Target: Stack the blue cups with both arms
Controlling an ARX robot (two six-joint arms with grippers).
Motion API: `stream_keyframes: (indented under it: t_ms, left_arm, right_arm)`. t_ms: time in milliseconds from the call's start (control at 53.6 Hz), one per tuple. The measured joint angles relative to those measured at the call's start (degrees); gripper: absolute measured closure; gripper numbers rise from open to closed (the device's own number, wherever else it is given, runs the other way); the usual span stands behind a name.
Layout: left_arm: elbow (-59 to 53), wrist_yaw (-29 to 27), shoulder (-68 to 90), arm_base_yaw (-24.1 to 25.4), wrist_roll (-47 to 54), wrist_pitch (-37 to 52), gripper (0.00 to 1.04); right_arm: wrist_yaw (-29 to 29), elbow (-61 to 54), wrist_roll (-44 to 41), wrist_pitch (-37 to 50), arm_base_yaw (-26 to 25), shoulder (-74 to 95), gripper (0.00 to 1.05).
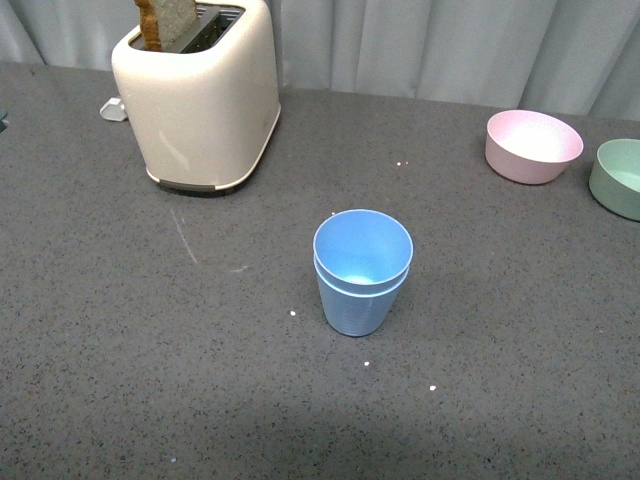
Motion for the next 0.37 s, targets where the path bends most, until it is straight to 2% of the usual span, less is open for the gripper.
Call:
stream_keyframes:
  t_ms: [373]
  left_arm:
    - [0.0,0.0,0.0,0.0,0.0,0.0,0.07]
  right_arm:
    - [0.0,0.0,0.0,0.0,0.0,0.0,0.1]
